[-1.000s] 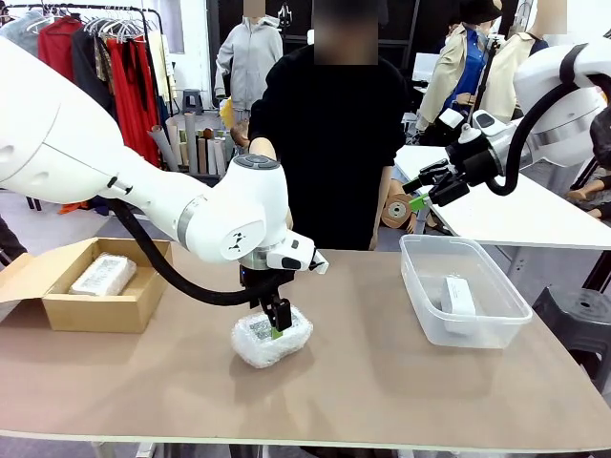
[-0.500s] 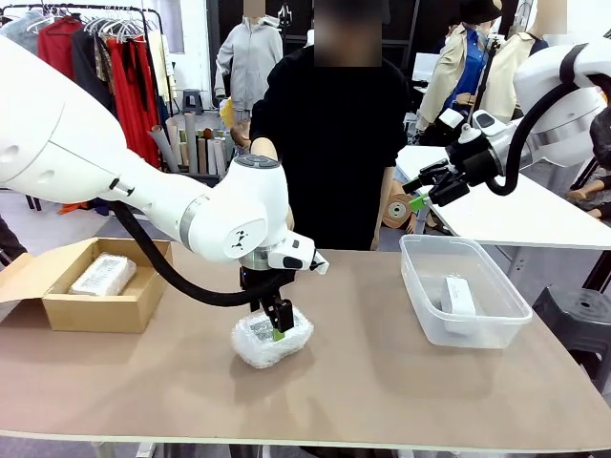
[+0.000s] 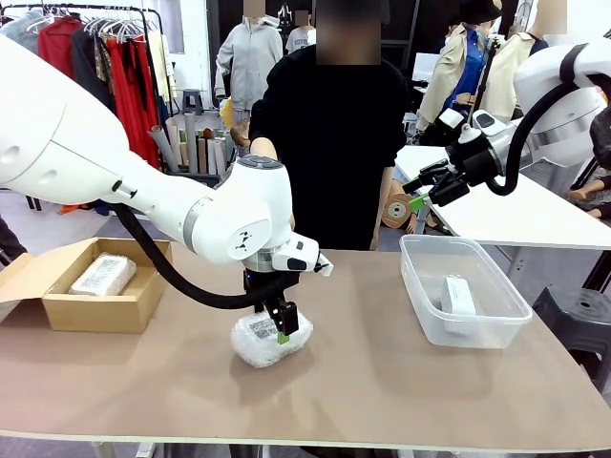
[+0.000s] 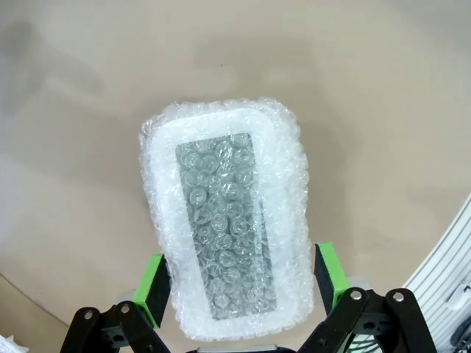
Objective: Separate and place wrapped and unwrapped clocks.
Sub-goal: Pick up the Digital clock indicated by the person.
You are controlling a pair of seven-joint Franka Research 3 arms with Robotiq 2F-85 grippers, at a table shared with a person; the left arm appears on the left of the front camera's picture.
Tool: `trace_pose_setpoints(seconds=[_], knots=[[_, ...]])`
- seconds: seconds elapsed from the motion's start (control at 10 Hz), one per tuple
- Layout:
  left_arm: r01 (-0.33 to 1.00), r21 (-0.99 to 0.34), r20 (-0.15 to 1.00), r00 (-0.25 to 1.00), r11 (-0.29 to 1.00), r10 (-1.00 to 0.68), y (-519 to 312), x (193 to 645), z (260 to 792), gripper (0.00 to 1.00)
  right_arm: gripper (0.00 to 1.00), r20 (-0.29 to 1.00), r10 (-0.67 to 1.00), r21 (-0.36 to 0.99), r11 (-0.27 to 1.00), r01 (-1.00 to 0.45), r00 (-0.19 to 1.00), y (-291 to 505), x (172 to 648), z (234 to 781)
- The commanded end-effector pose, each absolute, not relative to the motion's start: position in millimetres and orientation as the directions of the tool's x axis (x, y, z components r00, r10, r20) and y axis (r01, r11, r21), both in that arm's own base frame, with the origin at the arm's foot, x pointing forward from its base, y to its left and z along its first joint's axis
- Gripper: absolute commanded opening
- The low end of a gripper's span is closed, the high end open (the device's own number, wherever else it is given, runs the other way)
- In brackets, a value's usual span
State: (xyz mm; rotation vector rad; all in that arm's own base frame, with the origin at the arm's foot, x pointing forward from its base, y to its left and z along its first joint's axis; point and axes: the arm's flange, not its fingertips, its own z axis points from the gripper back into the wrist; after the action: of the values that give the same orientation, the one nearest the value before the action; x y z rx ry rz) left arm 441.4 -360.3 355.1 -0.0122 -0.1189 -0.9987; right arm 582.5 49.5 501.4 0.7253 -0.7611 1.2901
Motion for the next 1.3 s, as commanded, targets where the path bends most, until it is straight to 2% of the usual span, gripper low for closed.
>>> trace_pose_setpoints(seconds=[0.0, 0.8, 0.9, 1.2], knots=[[0.842, 0.040, 0.097, 0.533, 0.539, -0.840, -357, 437, 357, 1.00, 1.00, 0.821, 0.560, 0.038, 0.133, -0.990, 0.106, 50, 583, 503], [0.851, 0.113, 0.032, 0.513, 0.513, -0.858, -352, 420, 323, 1.00, 1.00, 0.821, 0.560, 0.038, 0.133, -0.990, 0.106, 50, 583, 503], [0.869, 0.136, 0.042, 0.475, 0.476, -0.879, -351, 419, 323, 1.00, 1.00, 0.821, 0.560, 0.038, 0.133, -0.990, 0.106, 50, 583, 503], [0.873, 0.157, 0.050, 0.459, 0.461, -0.887, -352, 419, 328, 0.42, 1.00, 0.821, 0.560, 0.038, 0.133, -0.990, 0.106, 50, 583, 503]])
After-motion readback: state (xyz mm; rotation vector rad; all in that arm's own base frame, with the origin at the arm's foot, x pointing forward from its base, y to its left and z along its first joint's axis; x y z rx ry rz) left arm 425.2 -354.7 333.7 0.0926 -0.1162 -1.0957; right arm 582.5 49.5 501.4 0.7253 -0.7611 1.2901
